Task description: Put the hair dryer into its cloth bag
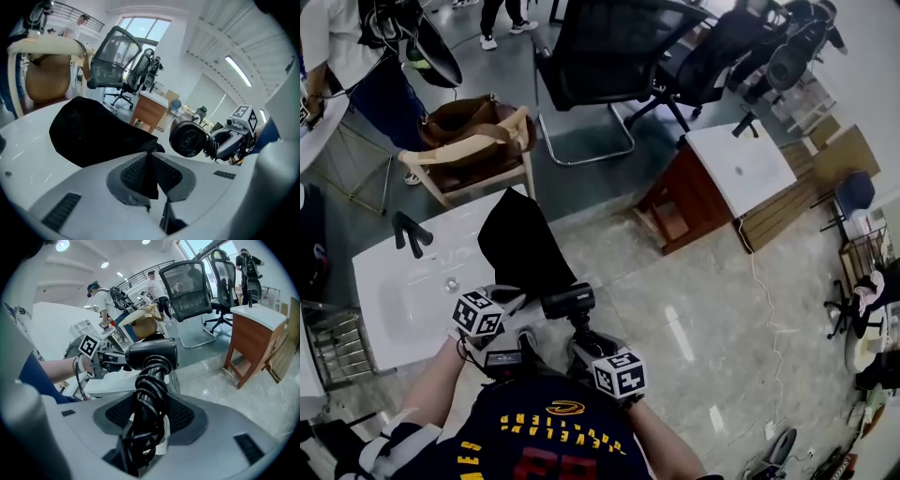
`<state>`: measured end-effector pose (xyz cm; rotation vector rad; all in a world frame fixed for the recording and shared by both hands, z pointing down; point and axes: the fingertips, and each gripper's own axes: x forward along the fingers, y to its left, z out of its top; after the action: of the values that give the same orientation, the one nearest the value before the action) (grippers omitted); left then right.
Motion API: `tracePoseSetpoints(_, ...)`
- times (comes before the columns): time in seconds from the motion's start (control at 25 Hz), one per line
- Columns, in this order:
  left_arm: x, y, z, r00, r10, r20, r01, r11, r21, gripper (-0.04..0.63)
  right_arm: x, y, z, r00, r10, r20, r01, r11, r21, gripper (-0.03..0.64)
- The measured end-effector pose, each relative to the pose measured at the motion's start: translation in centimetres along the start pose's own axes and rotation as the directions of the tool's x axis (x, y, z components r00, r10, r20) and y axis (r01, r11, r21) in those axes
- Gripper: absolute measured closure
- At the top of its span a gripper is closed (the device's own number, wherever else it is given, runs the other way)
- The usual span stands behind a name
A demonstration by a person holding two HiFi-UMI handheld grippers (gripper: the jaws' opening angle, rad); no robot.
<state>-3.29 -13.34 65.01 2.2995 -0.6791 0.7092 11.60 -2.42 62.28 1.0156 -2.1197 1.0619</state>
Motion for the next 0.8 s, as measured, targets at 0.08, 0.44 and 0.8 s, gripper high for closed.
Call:
tracePoseSetpoints(0.08, -0.7, 0.4, 1.3, 0.998, 0.004, 0.064, -0.003, 1.000, -0.012, 0.565, 0.5, -0.1, 0.5, 1.000, -0.002, 0.003, 0.002, 1.000, 0.002, 0.396)
tracePoseSetpoints(0.44, -2.0, 0.6, 0.9, 0.990, 0.023, 0.142, -0.012, 0.997, -0.075, 0.565, 1.7, -0.4, -0.5, 1.000, -0.009, -0.026, 0.010, 0.998, 0.059, 0.397)
tracePoseSetpoints(0.8, -0.1, -0.7, -1.1, 0.990, 0.084, -0.110, -0.047, 0.951, 0.305, 0.560, 1.2, -0.9, -1.0, 0.999, -0.035, -0.021, 0.036, 0.995, 0.090, 0.397)
